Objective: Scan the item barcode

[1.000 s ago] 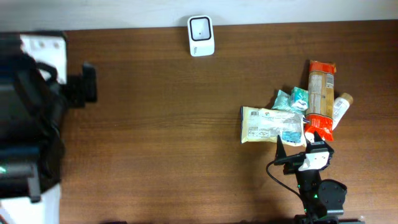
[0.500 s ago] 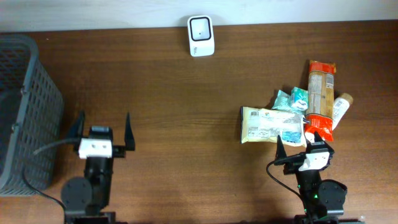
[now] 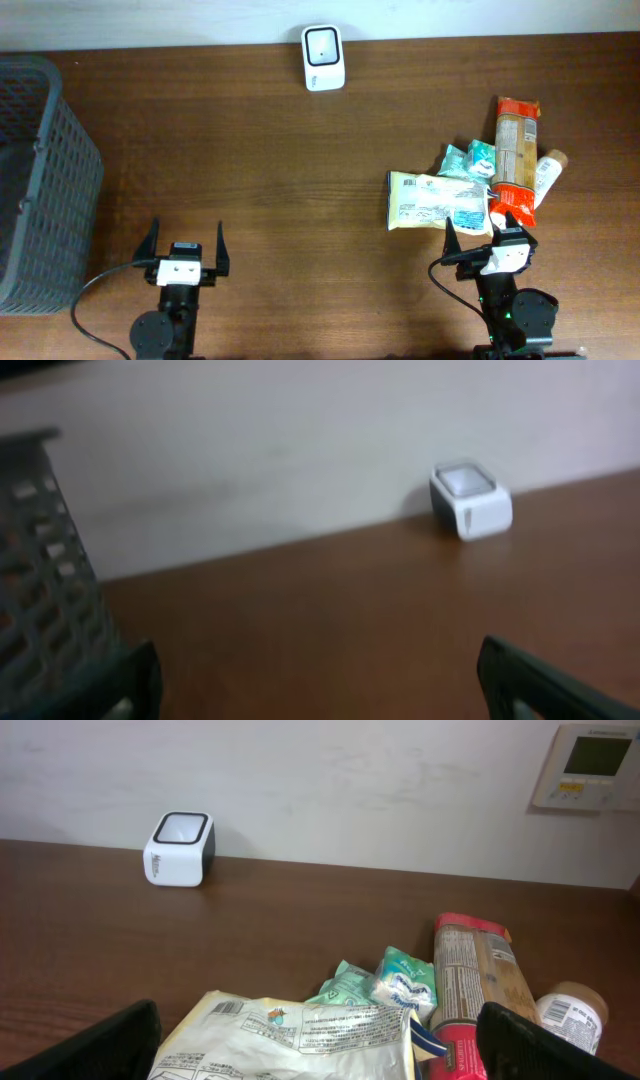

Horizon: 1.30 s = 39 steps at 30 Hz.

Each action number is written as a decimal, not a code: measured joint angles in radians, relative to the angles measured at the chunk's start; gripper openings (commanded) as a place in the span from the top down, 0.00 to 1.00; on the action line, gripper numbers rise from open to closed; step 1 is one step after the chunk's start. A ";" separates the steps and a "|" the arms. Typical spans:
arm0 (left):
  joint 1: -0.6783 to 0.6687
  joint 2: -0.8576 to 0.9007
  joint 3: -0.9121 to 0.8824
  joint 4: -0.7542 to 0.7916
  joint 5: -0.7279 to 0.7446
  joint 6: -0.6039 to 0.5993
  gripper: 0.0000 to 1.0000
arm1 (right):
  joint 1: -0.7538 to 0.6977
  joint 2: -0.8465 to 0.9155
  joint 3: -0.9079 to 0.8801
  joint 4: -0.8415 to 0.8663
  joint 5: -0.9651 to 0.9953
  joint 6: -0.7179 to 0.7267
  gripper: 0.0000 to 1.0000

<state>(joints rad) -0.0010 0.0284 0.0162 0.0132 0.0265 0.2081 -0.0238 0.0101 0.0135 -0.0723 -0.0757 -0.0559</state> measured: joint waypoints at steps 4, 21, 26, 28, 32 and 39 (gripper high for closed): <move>0.000 -0.014 -0.001 -0.088 0.000 0.016 0.01 | 0.000 0.000 0.000 0.000 0.000 0.000 0.01; 0.000 -0.014 -0.001 -0.093 0.000 0.017 0.01 | 0.000 0.000 0.000 0.000 0.000 0.000 0.01; 0.000 -0.014 -0.001 -0.093 0.000 0.017 0.01 | 0.000 0.000 0.000 0.000 0.000 -0.001 0.01; 0.000 -0.014 -0.001 -0.093 0.000 0.017 0.01 | 0.000 0.000 0.000 0.000 0.000 0.000 0.01; 0.000 -0.014 -0.001 -0.093 0.000 0.017 0.01 | 0.000 0.000 0.000 0.000 0.000 -0.001 0.01; 0.000 -0.014 -0.001 -0.093 0.000 0.017 0.01 | 0.000 0.000 0.000 0.000 0.000 0.000 0.01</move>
<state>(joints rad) -0.0006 0.0139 0.0154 -0.0799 0.0261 0.2249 -0.0238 0.0101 0.0135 -0.0719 -0.0753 -0.0563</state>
